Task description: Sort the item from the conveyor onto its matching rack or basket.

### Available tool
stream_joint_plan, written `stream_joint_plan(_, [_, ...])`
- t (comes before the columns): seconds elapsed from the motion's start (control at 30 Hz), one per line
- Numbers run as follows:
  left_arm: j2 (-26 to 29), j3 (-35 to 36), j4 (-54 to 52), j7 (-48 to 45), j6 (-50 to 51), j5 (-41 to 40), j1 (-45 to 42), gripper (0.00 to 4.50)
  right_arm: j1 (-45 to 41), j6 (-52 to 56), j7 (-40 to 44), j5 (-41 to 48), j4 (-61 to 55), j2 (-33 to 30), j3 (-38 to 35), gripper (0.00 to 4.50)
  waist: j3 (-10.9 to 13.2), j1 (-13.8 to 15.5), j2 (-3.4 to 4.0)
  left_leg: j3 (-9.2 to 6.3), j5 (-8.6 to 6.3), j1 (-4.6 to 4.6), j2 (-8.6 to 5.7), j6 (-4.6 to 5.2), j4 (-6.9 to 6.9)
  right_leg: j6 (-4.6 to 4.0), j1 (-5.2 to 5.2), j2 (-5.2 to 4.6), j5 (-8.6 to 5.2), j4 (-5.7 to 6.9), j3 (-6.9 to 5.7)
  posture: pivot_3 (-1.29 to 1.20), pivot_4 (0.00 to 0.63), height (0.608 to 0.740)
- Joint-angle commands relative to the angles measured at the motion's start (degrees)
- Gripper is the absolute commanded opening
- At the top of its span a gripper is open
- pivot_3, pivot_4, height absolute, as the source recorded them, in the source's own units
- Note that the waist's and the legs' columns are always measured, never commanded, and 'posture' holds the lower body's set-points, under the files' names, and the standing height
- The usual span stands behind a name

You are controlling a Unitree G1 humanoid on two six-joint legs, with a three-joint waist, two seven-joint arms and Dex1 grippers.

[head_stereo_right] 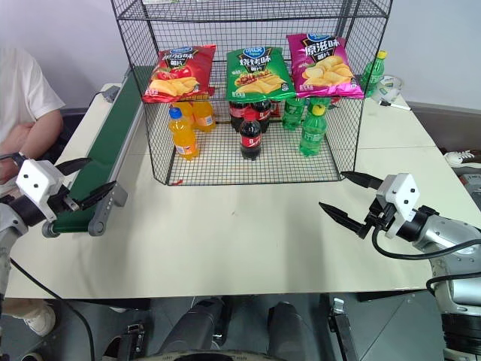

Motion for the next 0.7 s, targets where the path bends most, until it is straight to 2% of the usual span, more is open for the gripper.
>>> stream_joint_plan(0.03, [1.0, 0.5, 0.1, -0.2, -1.4, 0.3, -1.0, 3.81, -0.2, -1.4, 0.0, 0.0, -0.4, 0.0, -1.0, 4.5, 0.0, 0.0, 0.0, 0.0, 0.0, 0.0, 0.0, 0.0, 0.0, 0.0, 0.0, 0.0, 0.0, 0.0, 0.0, 0.0, 0.15, 0.74])
stream_joint_plan(0.7, [1.0, 1.5, 2.0, -3.6, -0.9, -2.4, -2.1, 3.81, -1.0, -3.2, 0.3, -0.8, 1.6, -0.1, -0.6, 4.5, 0.0, 0.0, 0.03, 0.0, 0.0, 0.0, 0.0, 0.0, -0.04, 0.0, -0.02, 0.0, 0.0, 0.0, 0.0, 0.0, 0.15, 0.74])
